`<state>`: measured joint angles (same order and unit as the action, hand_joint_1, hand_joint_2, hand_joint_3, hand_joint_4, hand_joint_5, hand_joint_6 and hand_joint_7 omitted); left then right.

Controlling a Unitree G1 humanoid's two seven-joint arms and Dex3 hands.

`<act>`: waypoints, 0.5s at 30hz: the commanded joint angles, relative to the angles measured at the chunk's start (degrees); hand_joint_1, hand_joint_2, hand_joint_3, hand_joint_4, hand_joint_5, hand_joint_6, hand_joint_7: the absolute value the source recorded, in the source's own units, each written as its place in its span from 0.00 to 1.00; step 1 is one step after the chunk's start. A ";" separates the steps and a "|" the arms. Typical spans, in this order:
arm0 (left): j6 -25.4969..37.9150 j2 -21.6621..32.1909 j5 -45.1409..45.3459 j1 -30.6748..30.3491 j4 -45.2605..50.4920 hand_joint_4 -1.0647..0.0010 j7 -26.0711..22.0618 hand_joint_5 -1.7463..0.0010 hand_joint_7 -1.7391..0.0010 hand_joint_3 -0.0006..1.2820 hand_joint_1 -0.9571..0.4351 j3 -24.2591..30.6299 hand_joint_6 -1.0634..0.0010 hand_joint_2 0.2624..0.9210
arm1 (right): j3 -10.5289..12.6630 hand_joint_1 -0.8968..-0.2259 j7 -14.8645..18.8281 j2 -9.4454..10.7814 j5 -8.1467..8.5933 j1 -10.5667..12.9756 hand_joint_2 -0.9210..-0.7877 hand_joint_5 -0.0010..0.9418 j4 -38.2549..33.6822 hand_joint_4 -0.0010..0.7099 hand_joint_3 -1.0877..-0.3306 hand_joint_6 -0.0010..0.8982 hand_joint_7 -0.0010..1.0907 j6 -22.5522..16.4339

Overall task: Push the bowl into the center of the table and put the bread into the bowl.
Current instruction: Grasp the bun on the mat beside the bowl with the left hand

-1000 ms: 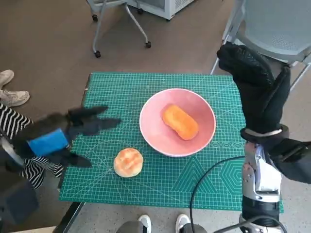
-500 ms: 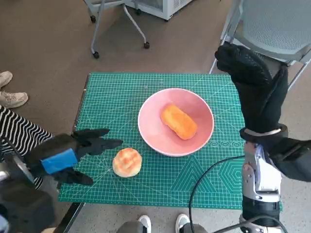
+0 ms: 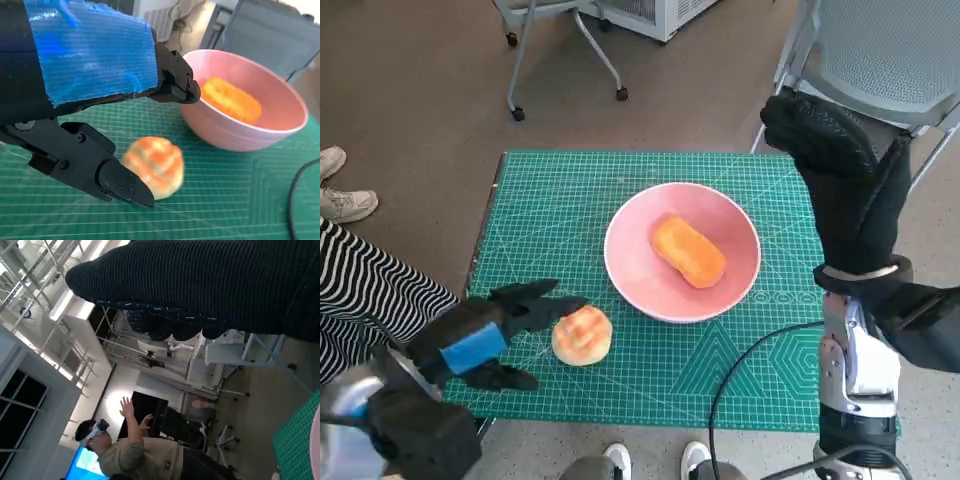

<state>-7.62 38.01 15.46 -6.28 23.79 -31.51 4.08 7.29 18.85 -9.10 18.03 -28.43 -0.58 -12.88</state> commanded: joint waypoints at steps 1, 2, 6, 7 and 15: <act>-2.10 -1.33 1.53 -0.13 -1.81 0.71 2.53 0.99 0.98 0.00 0.42 -1.66 0.60 0.82 | 0.18 0.35 0.52 -0.65 0.14 1.34 0.00 0.00 0.33 0.23 0.58 0.00 0.51 0.94; -2.39 -1.58 1.75 0.00 -2.20 0.70 2.95 0.99 0.98 0.00 0.42 -2.01 0.60 0.82 | 0.13 0.35 0.51 -0.62 0.08 1.39 0.00 0.00 0.41 0.23 0.58 0.00 0.51 0.95; -3.36 -2.43 2.58 0.49 -3.37 0.70 4.50 0.99 0.98 0.00 0.42 -3.20 0.59 0.82 | 0.00 0.35 0.38 -0.51 -0.03 1.52 0.00 0.00 0.70 0.23 0.57 0.00 0.51 1.20; -3.63 -2.60 2.77 0.55 -3.62 0.70 4.82 0.99 0.98 0.00 0.42 -3.38 0.59 0.82 | -0.01 0.35 0.35 -0.49 -0.02 1.55 0.00 0.00 0.78 0.22 0.57 0.00 0.51 1.28; -4.76 -4.09 3.38 1.65 -5.92 0.68 6.89 0.99 0.98 0.00 0.45 -5.24 0.59 0.81 | 0.01 0.36 0.45 -0.51 -0.05 2.02 0.00 0.00 1.10 0.22 0.57 0.00 0.51 1.35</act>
<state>-11.43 34.38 18.08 -5.18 18.71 -25.51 -0.46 7.26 18.90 -9.13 17.99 -28.00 0.42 -12.43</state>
